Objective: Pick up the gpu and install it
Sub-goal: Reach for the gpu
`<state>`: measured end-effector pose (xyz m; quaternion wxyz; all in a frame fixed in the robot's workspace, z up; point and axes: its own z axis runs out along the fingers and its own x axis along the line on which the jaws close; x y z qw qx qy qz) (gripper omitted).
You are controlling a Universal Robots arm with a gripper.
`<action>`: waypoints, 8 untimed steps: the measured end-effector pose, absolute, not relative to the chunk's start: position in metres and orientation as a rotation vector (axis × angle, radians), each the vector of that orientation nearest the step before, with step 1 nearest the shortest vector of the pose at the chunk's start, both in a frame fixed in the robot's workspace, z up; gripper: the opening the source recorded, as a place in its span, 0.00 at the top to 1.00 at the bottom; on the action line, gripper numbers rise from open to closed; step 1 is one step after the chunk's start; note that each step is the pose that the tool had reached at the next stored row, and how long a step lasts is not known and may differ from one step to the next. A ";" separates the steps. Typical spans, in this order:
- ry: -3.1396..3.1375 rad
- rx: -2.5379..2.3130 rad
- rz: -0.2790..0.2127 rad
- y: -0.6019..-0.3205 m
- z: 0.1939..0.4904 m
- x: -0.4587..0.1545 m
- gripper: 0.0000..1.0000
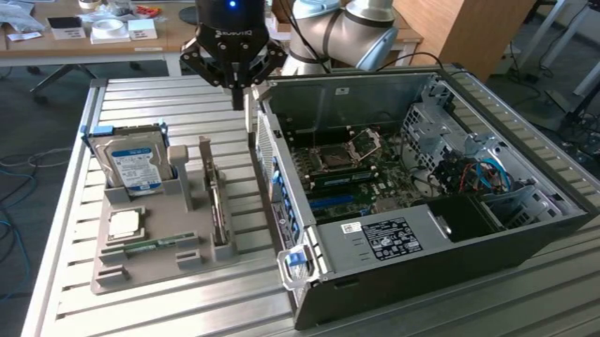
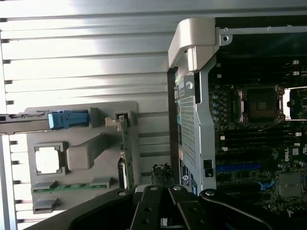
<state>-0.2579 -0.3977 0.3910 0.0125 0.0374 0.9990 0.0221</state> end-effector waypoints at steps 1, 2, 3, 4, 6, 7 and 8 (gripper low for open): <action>3.114 0.117 0.069 -0.397 0.391 -0.260 0.89; 3.114 0.117 0.069 -0.397 0.391 -0.263 0.89; 3.114 0.117 0.069 -0.397 0.390 -0.265 0.89; 3.114 0.116 0.069 -0.397 0.390 -0.267 0.89; 3.114 0.117 0.068 -0.396 0.390 -0.272 0.89; 3.114 0.117 0.068 -0.396 0.390 -0.274 0.89; 3.114 0.117 0.068 -0.396 0.389 -0.277 0.89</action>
